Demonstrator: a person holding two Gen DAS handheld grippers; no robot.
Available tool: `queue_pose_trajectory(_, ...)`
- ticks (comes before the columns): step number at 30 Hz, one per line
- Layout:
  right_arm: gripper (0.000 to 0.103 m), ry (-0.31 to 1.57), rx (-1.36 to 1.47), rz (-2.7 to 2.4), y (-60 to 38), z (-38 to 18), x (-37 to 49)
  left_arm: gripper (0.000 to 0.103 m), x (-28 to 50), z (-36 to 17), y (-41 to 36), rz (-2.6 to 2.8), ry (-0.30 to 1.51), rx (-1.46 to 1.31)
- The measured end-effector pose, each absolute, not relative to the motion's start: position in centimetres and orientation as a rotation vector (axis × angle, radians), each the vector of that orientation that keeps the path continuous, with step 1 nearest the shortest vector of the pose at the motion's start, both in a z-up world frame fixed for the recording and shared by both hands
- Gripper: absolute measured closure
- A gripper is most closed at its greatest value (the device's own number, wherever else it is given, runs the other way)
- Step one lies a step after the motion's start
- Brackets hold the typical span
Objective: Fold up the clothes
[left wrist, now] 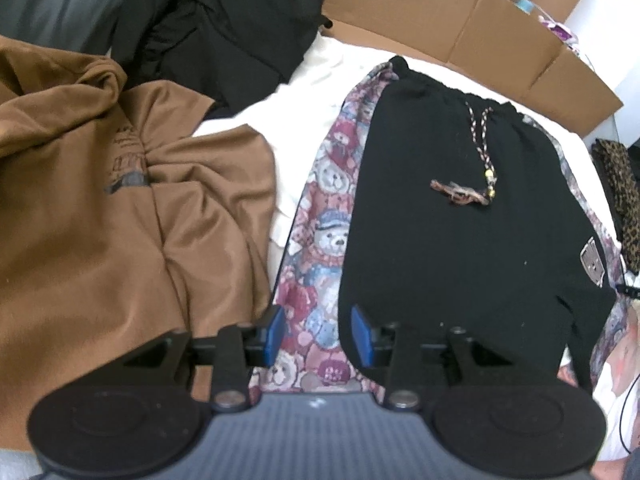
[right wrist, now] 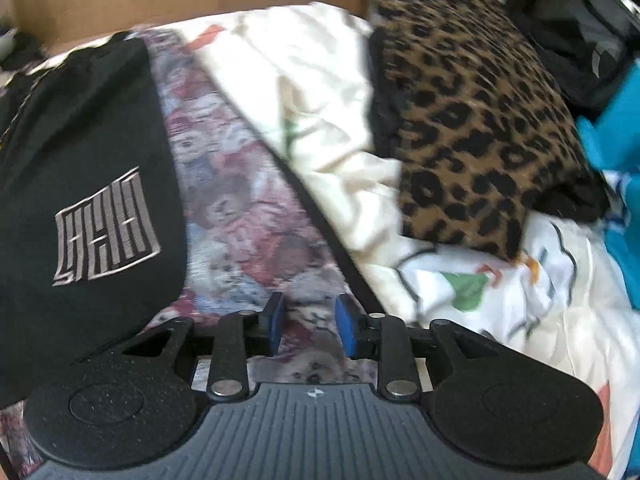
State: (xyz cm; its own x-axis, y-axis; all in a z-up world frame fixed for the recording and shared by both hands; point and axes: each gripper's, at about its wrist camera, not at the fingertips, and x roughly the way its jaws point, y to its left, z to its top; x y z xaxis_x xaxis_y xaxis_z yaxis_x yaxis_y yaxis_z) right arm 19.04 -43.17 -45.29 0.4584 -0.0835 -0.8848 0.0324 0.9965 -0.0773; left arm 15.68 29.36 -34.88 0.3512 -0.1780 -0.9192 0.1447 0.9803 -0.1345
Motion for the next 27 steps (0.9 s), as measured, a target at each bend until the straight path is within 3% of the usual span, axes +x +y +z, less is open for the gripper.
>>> queue_pose_trajectory(11,0.075,1.028,-0.040,-0.017,-40.3,-42.7,20.8,0.063,20.7,-34.4,26.1,-0.241,1.153,-0.026)
queue_pose_trajectory(27,0.074,0.915,-0.065,0.210,-31.4,-42.9,32.1,0.063,32.4,-38.7,15.8,-0.322,1.037,0.079)
